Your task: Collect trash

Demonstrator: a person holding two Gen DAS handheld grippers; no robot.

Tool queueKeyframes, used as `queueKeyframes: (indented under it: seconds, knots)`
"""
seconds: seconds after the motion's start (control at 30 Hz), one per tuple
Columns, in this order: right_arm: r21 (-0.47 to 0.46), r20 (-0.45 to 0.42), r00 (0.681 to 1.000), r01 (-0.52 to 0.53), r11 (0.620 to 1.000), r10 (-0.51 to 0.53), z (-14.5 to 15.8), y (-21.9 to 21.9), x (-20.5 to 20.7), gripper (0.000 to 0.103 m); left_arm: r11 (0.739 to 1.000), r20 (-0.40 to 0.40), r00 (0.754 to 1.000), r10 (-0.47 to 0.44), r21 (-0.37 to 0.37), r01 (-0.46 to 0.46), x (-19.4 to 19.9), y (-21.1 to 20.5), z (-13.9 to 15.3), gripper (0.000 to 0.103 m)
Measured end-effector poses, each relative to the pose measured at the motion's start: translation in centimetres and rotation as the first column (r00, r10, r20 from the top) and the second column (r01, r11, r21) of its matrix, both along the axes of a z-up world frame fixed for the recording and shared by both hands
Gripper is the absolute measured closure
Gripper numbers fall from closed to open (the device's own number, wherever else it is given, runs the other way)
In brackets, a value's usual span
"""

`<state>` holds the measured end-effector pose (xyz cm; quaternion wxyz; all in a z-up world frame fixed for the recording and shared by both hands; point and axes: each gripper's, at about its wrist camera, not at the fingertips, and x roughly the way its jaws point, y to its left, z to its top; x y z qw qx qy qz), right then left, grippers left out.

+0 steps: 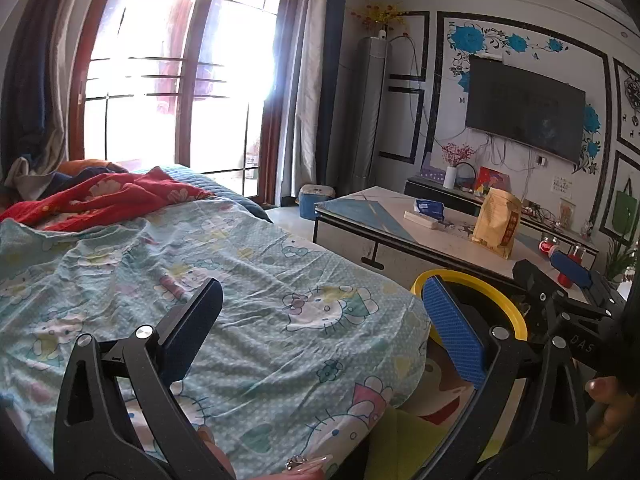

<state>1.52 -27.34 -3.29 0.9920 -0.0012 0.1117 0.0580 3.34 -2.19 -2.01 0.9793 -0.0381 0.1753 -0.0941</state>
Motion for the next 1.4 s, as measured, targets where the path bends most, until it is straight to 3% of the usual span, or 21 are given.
queueKeyframes:
  seconds: [1.17,1.4]
  knots:
    - [0.001,0.001,1.0,-0.001,1.0,0.001,0.01,-0.14,0.06,0.006,1.0,-0.011,1.0,-0.001,0.0,0.001,-0.31,-0.44,-0.29,0.011]
    - [-0.006,0.001,1.0,-0.009,1.0,0.009,0.25,0.07,0.16,0.006,0.999,-0.038,0.999,0.036,-0.011,-0.037,0.04,0.1,-0.38,0.011]
